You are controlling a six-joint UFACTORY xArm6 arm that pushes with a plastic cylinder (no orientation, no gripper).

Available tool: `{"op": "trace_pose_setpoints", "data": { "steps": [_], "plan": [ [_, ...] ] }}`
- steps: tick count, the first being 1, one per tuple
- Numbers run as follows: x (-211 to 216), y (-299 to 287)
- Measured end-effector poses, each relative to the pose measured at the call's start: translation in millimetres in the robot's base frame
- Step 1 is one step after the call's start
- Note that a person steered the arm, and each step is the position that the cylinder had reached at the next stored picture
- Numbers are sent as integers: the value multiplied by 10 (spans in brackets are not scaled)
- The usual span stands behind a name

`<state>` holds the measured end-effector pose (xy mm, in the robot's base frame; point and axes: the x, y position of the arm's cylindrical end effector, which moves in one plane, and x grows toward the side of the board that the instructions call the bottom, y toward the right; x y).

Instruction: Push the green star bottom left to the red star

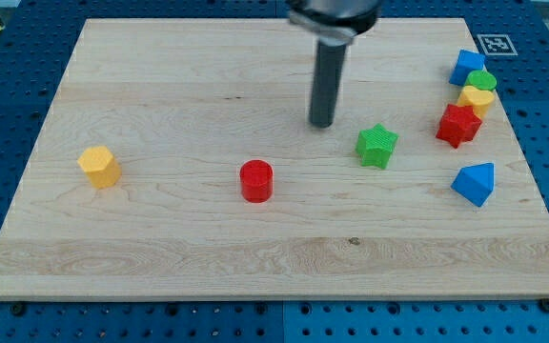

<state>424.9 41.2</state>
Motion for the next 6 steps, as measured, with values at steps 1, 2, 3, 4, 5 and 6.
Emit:
{"op": "trace_pose_setpoints", "data": {
  "steps": [1,2,3,4,5,6],
  "plan": [
    [206,585],
    [32,1495],
    [-9,1216],
    [461,617],
    [678,790],
    [652,955]
  ]
}}
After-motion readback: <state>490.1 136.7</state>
